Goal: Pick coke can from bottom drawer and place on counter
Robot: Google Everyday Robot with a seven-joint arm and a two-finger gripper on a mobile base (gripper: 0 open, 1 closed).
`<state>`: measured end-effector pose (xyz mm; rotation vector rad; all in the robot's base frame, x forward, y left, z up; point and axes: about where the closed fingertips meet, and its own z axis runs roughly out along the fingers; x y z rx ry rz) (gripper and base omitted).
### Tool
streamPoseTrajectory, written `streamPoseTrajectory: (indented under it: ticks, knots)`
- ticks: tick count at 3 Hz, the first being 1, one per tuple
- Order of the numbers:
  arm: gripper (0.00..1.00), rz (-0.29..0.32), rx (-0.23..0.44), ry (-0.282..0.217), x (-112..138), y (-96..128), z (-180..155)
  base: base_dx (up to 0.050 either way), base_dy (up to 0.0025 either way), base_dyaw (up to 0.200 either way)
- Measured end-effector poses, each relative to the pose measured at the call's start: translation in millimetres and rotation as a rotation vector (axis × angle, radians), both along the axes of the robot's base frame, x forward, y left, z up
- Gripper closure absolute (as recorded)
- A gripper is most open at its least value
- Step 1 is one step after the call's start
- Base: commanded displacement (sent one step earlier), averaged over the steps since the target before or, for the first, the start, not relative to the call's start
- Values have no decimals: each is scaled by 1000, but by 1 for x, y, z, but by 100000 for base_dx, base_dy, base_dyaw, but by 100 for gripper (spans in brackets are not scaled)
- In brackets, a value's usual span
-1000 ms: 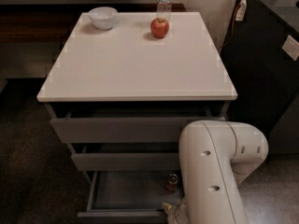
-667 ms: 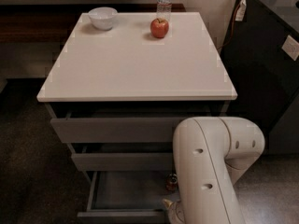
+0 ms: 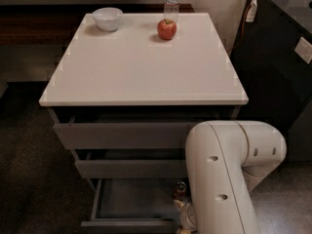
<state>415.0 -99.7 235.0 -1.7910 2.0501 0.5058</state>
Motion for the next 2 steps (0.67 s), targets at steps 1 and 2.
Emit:
streamPoseTrajectory:
  ticks: [1,2]
  knots:
    - [0,-95,18,-24,15,-16,7,0,0,0]
    - [0,-196,17,-25,33,-26,6,0,0,0]
